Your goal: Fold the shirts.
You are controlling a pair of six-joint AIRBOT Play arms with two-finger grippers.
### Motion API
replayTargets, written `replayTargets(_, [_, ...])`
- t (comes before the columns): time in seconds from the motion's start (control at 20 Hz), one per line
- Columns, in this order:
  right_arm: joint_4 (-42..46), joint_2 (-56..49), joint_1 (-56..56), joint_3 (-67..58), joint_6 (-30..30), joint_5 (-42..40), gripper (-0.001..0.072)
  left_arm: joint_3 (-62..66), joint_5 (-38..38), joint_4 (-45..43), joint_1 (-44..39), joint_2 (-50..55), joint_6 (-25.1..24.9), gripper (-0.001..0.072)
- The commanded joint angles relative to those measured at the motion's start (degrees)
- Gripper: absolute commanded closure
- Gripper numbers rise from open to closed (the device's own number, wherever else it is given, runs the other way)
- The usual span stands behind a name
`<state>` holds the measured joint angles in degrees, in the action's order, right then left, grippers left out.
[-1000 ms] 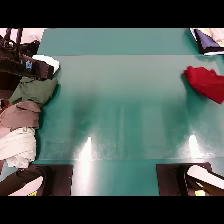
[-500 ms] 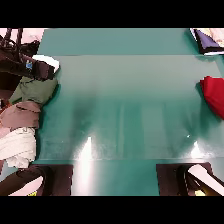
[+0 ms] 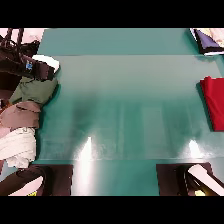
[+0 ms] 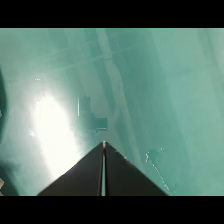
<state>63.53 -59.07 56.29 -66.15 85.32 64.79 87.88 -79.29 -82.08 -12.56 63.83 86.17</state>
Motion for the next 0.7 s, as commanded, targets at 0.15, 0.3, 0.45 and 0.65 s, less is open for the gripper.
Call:
replayTargets(0.15, [-6.9, 0.5, -27.0, -1.9, 0.7, 4.1, 0.0694, 0.0, 0.5, 0.0, 0.0, 0.0, 0.0, 0.0677])
replayTargets(0.3, [-6.8, 0.5, -40.6, -1.9, 0.7, 3.8, 0.0694, 0.0, 1.4, 0.0, 0.0, 0.0, 0.0, 0.0677])
replayTargets(0.45, [-6.5, 0.5, -50.9, -1.9, 0.7, 3.1, 0.0694, 0.0, 1.4, 0.0, 0.0, 0.0, 0.0, 0.0677])
replayTargets(0.65, [-6.5, 0.5, -58.8, -1.9, 0.7, 3.2, 0.0695, 0.0, 1.4, 0.0, 0.0, 0.0, 0.0, 0.0677])
